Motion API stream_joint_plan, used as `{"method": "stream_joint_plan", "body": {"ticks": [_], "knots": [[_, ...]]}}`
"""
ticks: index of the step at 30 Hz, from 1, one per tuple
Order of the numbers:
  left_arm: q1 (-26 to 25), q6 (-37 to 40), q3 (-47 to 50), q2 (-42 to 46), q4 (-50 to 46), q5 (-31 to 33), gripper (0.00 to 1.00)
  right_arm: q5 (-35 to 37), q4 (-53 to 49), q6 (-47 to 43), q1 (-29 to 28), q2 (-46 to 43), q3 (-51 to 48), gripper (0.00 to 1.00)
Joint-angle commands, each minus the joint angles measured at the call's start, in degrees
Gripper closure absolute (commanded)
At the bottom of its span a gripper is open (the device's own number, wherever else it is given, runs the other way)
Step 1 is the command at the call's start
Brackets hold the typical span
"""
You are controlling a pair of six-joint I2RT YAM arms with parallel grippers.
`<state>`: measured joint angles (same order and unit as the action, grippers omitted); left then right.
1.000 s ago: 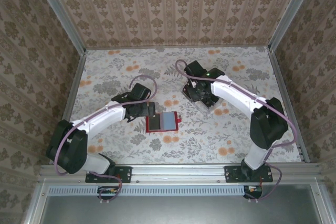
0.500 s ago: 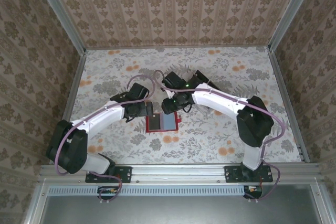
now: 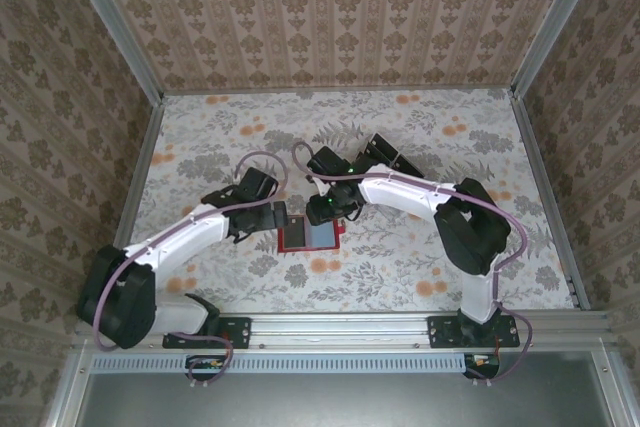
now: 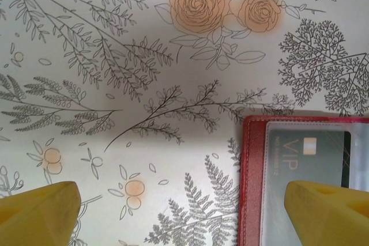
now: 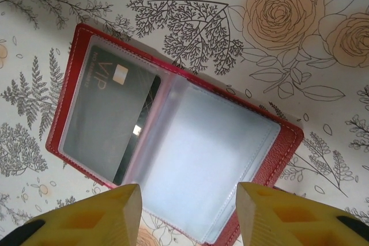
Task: Put the credit cards into the card holder
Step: Flip over the card slot in the card holder.
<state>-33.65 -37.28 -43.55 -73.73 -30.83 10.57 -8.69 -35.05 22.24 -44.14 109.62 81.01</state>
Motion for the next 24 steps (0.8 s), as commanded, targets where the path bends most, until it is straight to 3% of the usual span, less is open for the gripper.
{"method": "stream_joint_plan", "body": {"ticks": [1,24], "knots": [[0.07,0.18,1.82,2.24,-0.22,-0.90,0.00,-1.15,0.38,1.78,0.02,2.32,0.37,0.51],[-3.30,0.45,4.22,-5.04,4.87,-1.97,0.00,-0.93,-1.46,1.22,0.10,7.34,2.22,0.51]]}}
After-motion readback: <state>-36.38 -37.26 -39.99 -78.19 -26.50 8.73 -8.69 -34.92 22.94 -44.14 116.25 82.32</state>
